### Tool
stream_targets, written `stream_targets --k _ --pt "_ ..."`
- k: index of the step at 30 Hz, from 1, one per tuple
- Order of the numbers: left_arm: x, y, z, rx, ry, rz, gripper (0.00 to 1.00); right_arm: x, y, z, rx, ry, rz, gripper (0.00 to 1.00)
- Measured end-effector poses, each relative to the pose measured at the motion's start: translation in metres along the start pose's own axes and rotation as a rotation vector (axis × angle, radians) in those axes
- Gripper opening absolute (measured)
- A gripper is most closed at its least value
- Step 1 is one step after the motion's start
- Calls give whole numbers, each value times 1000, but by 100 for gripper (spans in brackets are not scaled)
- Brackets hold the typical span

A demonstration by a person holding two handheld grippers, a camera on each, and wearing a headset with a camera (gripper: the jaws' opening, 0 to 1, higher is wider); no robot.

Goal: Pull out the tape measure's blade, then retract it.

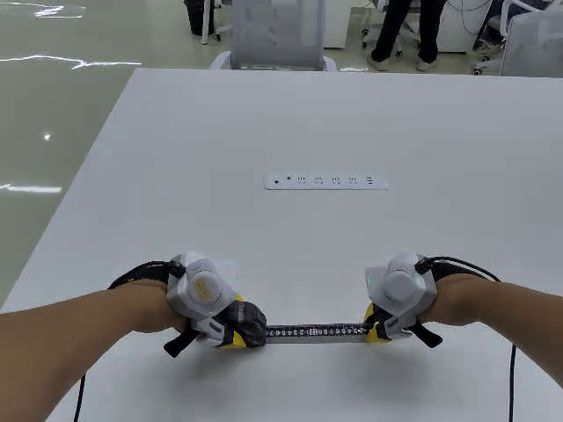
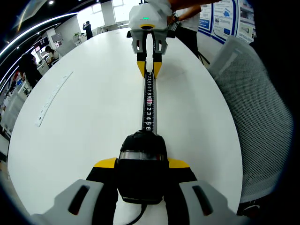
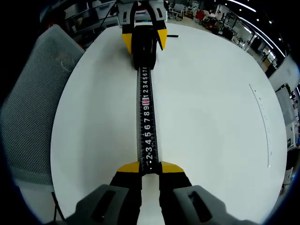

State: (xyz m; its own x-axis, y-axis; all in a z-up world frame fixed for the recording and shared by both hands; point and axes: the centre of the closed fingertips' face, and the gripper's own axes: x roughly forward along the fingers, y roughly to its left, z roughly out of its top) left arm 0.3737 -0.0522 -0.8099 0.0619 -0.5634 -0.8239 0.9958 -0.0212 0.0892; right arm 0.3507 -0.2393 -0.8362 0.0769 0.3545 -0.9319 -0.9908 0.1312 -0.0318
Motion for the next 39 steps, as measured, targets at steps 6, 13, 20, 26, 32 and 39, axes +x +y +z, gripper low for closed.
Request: stream_targets --k 6,13,20,26,32,39 --pt "0 0 0 -1 -1 0 33 -1 0 -2 3 0 2 13" --pt "0 0 0 0 -1 0 33 -2 0 -5 5 3 3 13" --pt "0 -1 0 0 0 0 33 -5 2 -7 11 2 6 13" --pt "0 -1 0 0 -2 1 33 -6 2 -11 12 6 4 13" --pt "0 -2 0 1 -3 1 33 -6 2 -14 16 10 3 13" --pt "0 -2 0 -1 -5 0 33 -7 1 -17 22 12 2 13"
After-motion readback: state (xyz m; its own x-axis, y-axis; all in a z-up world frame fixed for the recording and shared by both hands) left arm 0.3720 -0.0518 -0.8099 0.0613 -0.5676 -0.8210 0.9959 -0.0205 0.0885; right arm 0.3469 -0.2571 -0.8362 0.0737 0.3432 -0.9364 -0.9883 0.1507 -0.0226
